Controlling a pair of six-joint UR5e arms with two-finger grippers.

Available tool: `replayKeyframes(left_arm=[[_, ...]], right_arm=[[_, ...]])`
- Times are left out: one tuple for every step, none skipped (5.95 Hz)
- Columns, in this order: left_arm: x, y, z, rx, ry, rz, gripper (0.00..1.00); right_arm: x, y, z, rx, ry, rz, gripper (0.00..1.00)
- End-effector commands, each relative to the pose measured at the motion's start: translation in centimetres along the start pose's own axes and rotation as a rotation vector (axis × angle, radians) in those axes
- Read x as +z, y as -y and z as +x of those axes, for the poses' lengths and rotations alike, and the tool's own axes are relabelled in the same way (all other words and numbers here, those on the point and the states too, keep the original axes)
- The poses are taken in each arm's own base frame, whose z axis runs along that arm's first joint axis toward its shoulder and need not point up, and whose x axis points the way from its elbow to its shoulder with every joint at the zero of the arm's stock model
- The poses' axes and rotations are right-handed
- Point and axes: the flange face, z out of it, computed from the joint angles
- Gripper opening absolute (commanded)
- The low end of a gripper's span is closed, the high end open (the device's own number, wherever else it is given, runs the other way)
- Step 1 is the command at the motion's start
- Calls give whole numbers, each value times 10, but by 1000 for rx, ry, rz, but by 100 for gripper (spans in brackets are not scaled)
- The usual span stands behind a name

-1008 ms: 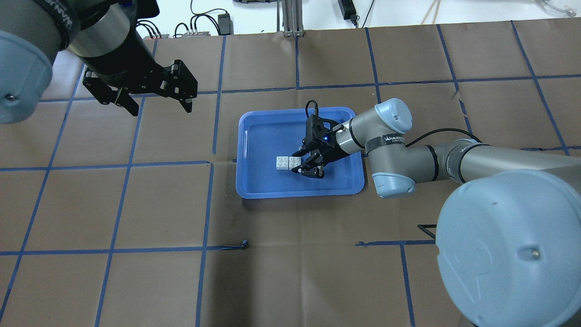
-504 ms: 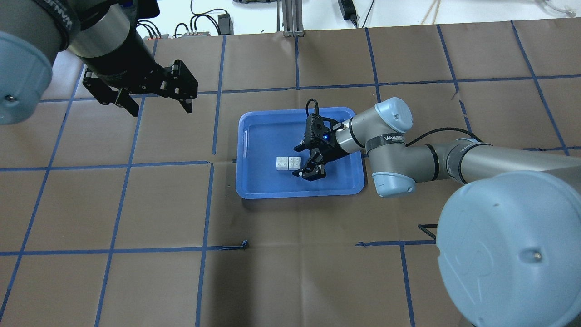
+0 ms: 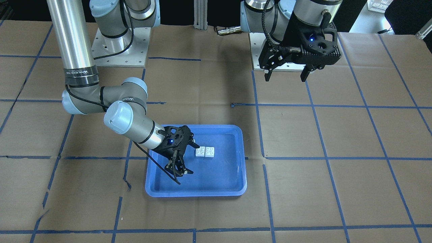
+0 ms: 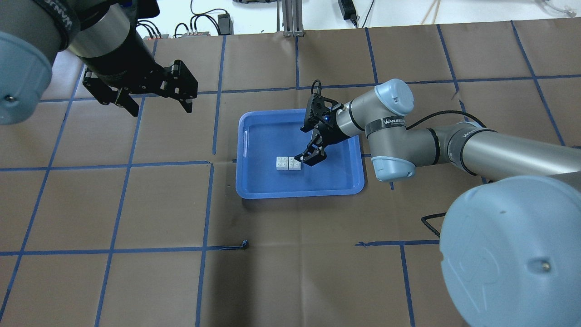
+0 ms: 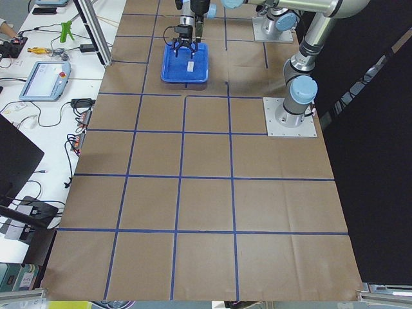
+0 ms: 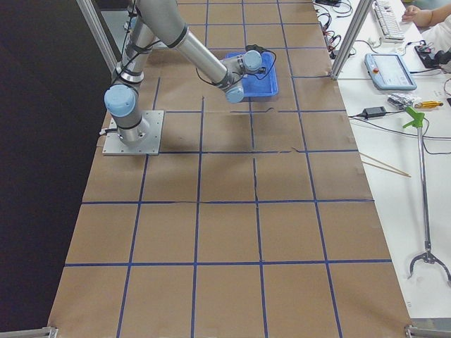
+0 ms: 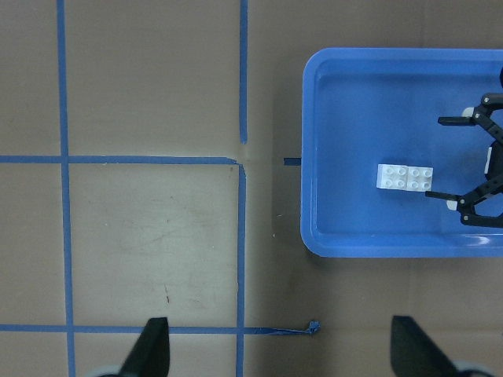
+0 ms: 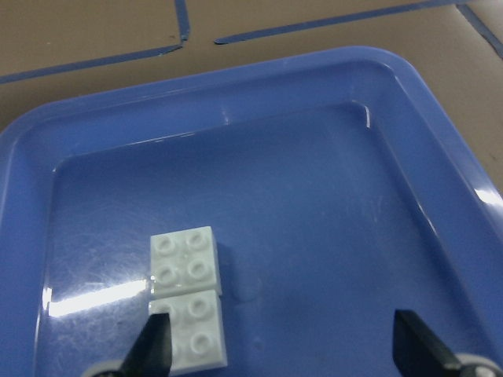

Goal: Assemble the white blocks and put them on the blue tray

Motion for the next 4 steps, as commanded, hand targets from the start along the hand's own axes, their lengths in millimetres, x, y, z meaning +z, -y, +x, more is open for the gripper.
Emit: replayKeyframes(left_arm=[[0, 0, 0, 2, 0, 0, 100], [0, 0, 0, 2, 0, 0, 100], [0, 0, 0, 2, 0, 0, 100], [0, 0, 0, 2, 0, 0, 100]], right_arm=[[-38, 13, -6, 155, 11, -149, 100], [-62, 17, -2, 320, -20, -250, 100], [-84, 24, 6, 510, -71, -339, 100], [-114, 30, 9, 696, -111, -422, 100]])
